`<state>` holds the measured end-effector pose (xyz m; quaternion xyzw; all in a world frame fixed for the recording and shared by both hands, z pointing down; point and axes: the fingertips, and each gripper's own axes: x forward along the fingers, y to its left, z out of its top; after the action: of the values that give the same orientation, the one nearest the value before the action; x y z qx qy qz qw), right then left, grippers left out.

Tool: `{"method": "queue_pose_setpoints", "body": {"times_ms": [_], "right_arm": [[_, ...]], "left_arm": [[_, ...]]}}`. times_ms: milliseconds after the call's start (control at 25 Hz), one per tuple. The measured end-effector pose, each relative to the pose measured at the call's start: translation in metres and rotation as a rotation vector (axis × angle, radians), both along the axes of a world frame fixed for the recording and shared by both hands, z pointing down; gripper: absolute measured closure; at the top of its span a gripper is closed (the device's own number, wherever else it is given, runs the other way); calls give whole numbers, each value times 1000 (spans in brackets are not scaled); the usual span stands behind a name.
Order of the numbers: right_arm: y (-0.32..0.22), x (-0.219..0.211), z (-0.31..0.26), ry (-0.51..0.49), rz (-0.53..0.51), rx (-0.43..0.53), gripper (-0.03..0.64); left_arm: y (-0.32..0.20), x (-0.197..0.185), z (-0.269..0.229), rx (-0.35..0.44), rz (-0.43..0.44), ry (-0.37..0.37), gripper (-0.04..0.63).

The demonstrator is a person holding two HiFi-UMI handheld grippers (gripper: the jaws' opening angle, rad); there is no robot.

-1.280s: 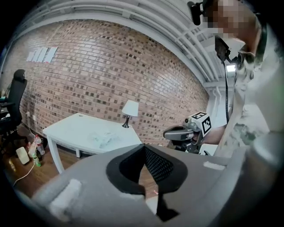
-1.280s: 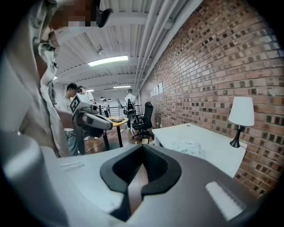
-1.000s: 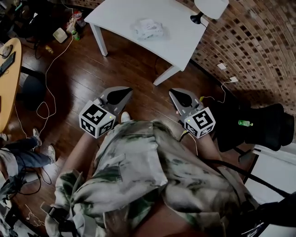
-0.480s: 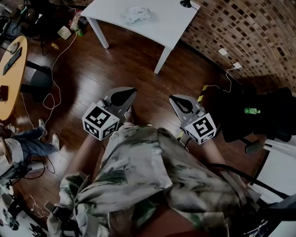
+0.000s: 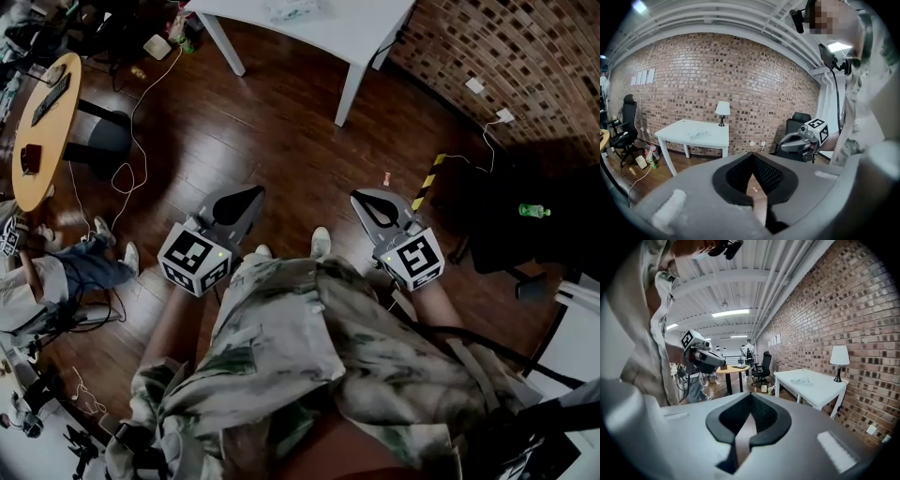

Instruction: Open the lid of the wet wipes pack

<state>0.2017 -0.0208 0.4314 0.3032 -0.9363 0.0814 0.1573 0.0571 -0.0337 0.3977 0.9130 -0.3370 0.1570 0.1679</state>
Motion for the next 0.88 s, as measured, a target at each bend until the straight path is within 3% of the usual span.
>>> {"method": "queue_pose_setpoints", "body": {"times_ms": [320, 600, 880], "right_arm": [[53, -36, -15, 26, 7, 53, 609], [123, -119, -30, 15, 19, 79, 609], [209, -180, -37, 24, 65, 85, 609]], "left_arm": [[64, -25, -15, 45, 30, 54, 592], [144, -96, -21, 63, 53, 118, 594], [222, -149, -27, 96, 139, 129, 594]]}}
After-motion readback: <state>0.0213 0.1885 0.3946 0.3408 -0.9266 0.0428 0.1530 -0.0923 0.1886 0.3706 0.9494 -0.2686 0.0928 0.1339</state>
